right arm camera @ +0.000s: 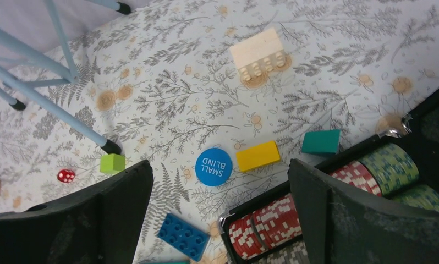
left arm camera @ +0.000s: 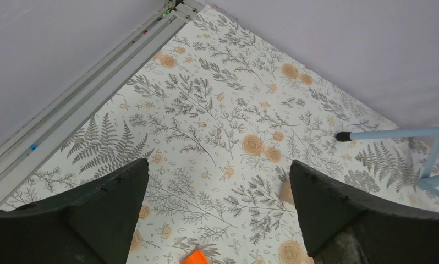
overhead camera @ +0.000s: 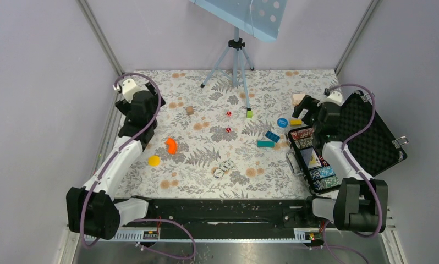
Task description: Pack up texas hold em set
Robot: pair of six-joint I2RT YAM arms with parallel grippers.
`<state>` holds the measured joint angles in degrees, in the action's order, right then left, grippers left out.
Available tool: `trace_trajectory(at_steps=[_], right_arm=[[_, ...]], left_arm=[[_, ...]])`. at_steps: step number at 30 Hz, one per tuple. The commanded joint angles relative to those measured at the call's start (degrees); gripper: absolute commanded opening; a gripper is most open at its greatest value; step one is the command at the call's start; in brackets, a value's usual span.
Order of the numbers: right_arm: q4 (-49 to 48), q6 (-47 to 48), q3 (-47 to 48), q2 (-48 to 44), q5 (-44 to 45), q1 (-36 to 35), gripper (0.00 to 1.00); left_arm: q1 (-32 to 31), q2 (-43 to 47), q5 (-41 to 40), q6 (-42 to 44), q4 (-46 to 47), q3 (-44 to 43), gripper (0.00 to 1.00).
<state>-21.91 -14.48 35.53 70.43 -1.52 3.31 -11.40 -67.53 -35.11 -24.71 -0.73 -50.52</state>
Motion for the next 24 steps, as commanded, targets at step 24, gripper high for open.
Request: trace_trajectory(at_steps=[24], right_arm=[[34.28,-16.16,21.68,4.28,5.75,-0.41,0.95]], left_arm=[[2.44,12.76,19.14,-10.54,-32.78,-8.79,0.99]])
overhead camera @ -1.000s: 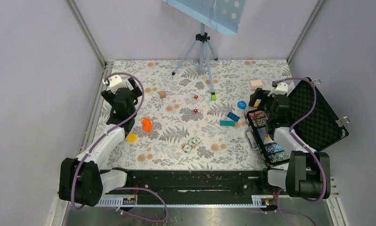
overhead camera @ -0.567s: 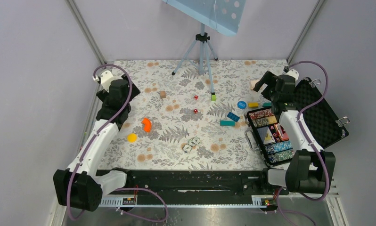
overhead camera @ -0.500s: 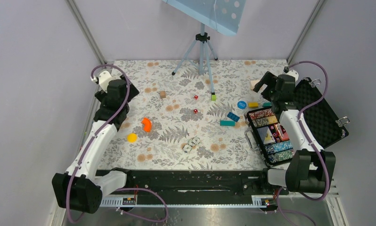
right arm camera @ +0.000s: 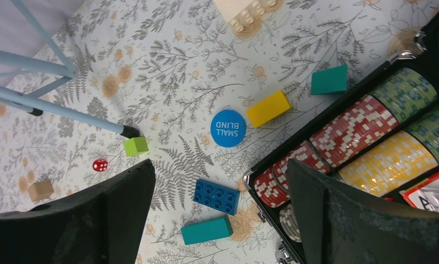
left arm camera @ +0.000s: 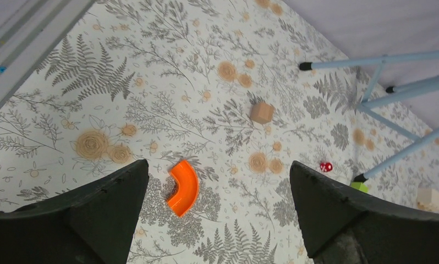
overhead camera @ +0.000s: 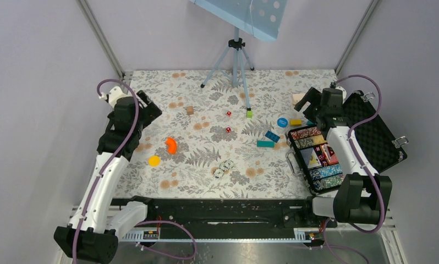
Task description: Pack up texas hold em set
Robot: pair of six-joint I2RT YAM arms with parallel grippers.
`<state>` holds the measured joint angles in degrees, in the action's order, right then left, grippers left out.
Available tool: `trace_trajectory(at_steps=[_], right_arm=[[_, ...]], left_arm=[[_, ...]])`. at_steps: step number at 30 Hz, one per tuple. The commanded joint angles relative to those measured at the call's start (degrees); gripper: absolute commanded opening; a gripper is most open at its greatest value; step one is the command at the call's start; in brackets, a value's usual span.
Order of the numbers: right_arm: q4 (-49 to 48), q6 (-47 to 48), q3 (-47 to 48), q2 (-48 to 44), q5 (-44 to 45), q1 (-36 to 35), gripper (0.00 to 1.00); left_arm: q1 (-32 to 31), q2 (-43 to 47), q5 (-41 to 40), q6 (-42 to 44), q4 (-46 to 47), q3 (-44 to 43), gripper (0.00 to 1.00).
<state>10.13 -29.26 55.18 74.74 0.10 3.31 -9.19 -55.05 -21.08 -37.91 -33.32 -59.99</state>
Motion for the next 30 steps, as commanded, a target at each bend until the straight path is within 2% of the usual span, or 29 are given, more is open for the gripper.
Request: trace_trajectory(at_steps=[1,7,16,24,30], right_arm=[[2.59,-1.49,2.15,0.17,4.42,-0.41,0.94],[7.01,-2.12,6.06,3.83,7.43,-2.05,0.91],[13.17,-2.12,15.34,13.53,12.43,-7.84,0.9],[21.94,-1.97,29.39,26.57,12.84,-10.27,0.89],[25.47,-3.42,36.66,35.1,10.82,-11.29,0.84]], left_arm=[[0.27,0.07,5.22,3.68,-0.59,0.62,0.99],[0.25,-0.62,5.21,7.68,-0.71,1.4,0.99],[0.23,-1.78,10.89,12.08,2.43,2.15,0.99],[0.25,-1.44,12.59,14.21,2.75,2.12,0.99],[0.23,-0.96,12.03,15.69,2.65,2.31,0.99]])
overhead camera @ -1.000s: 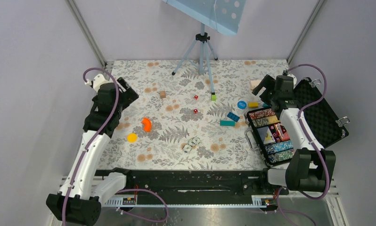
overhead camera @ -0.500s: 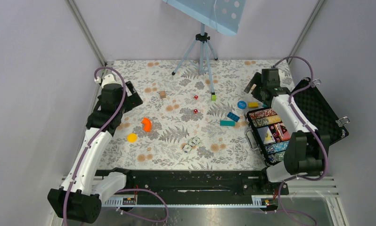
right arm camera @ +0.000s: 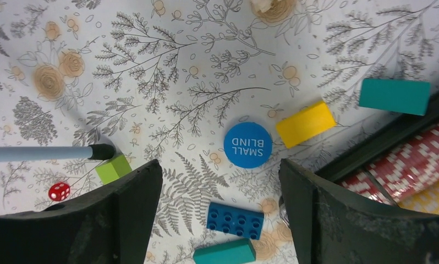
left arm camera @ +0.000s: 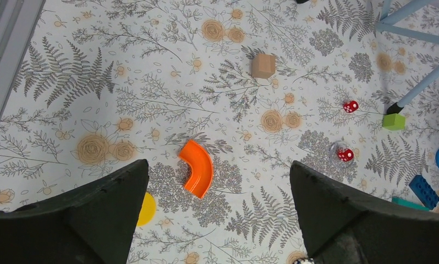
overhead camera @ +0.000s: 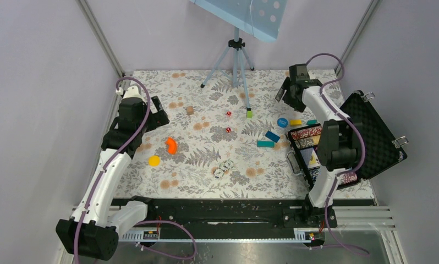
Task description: Pack up texas hold em set
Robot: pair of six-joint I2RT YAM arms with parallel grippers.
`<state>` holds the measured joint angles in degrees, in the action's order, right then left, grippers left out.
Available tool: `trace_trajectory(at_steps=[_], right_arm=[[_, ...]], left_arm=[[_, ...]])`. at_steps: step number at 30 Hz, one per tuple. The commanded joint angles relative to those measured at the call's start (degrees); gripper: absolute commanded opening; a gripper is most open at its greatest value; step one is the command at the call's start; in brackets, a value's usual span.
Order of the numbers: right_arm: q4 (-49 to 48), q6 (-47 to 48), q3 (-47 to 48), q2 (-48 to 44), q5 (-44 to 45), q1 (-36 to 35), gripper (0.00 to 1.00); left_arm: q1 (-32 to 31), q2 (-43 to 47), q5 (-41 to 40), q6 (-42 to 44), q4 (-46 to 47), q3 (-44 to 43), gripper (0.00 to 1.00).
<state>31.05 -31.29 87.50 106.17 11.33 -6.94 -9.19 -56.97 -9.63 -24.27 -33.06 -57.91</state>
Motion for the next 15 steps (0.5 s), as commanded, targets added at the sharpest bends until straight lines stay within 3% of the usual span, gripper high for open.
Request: trace_trajectory(at_steps=[1,15], right_arm=[[4.85,-1.36,5.2,4.67,-0.39,-1.2,0.83],[8.03,-1.25,12.56,14.86,-2.94,-1.41,0.83]], left_arm=[[0.24,0.98,0.58,2.2,2.38,0.37,0.99],[0.23,0.29,3.55,2.39,2.68,0.45,0.99]])
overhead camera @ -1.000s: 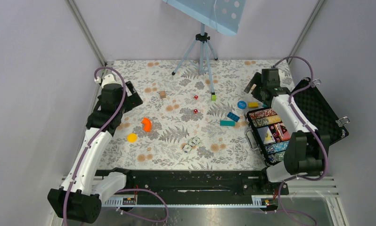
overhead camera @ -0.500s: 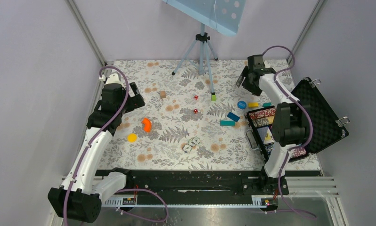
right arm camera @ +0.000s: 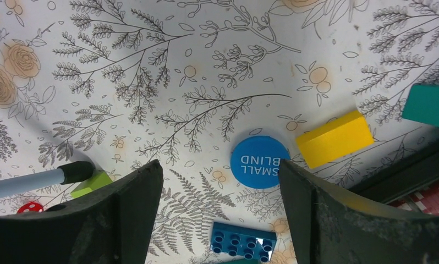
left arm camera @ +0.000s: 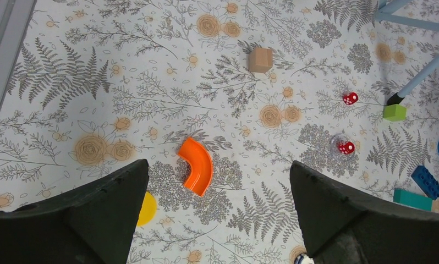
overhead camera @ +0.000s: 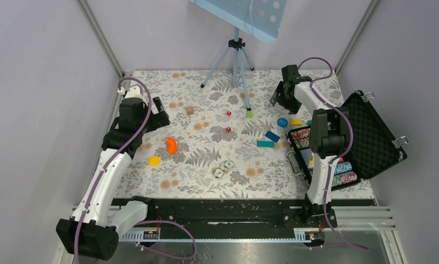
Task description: Pack up texas hold em set
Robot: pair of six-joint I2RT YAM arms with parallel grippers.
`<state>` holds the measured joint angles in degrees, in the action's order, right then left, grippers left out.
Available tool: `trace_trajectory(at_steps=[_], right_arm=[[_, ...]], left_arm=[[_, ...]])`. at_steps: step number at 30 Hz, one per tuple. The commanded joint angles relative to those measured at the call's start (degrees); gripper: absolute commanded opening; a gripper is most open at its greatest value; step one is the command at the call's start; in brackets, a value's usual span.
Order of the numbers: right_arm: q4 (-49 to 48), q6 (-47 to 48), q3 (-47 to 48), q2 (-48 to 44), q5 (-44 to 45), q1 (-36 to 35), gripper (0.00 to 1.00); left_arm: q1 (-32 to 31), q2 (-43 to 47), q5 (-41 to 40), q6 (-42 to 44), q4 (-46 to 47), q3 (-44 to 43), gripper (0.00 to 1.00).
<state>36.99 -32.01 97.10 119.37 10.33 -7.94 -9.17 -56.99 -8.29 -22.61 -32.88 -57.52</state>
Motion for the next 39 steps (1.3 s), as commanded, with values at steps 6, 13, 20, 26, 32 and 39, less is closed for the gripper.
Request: trace_trajectory(at_steps=[6,13,20,26,32,39], right_arm=[[1.03,-1.78,0.7,2.7,-4.12,0.31,0.81],[0.67,-4.19,-1.5,1.64,-3.8,0.75,0.77],[-3.54,-3.23,-6.78,-2.31,-3.27,0.65,0.82],[-5.26,-1.69,-9.39,-8.01,0.11,0.69,0.84],[-3.57,-4.72,-9.39,-5.34,-0.95,0.65,0.82],[-4.32,-5.72,-9.19,-3.74,1.87,-0.36,0.77]], left_arm=[[0.25,0.57,2.33,0.81,2.55,0.3,0.99],[0.21,0.57,2.66,0.81,2.56,0.33,0.99],[0.21,-0.07,3.88,0.81,2.66,0.39,0.99],[0.2,-0.78,8.02,1.69,3.76,0.53,0.99],[0.22,-0.6,8.02,1.78,3.78,0.9,0.99],[0.25,-0.84,9.7,1.86,3.94,1.0,0.99]])
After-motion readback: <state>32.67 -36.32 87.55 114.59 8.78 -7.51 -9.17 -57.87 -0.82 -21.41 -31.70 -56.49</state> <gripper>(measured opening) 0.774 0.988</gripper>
